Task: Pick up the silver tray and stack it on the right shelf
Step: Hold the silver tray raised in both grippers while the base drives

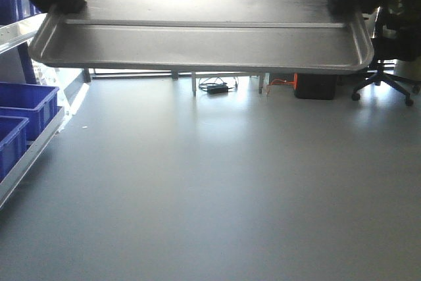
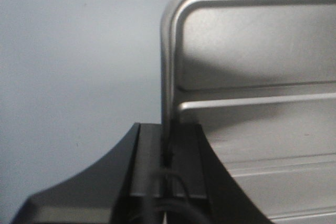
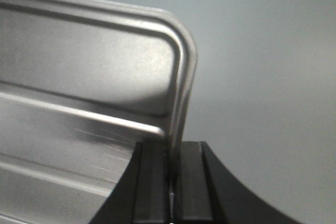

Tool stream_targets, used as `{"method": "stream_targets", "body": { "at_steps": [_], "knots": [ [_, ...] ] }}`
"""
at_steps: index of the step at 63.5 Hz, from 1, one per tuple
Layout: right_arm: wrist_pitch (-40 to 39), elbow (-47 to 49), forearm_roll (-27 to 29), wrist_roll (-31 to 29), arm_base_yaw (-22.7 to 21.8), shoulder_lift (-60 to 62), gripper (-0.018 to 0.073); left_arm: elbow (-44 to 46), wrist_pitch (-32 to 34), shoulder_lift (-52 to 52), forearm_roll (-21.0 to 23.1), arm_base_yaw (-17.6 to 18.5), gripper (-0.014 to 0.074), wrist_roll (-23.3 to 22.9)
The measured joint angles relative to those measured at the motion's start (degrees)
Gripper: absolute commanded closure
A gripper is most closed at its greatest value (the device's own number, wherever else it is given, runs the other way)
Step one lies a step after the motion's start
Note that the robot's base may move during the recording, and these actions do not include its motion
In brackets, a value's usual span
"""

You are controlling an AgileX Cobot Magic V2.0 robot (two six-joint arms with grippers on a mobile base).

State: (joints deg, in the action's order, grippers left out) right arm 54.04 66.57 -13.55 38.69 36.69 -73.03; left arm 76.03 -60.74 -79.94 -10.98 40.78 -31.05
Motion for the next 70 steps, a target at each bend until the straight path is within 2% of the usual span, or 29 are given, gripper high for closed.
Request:
{"method": "stream_targets", "body": {
  "at_steps": [70],
  "knots": [
    [0.1,0.0,0.0,0.0,0.0,0.0,0.0503,0.0,0.0,0.0,0.2,0.0,0.0689,0.0]
  ]
}}
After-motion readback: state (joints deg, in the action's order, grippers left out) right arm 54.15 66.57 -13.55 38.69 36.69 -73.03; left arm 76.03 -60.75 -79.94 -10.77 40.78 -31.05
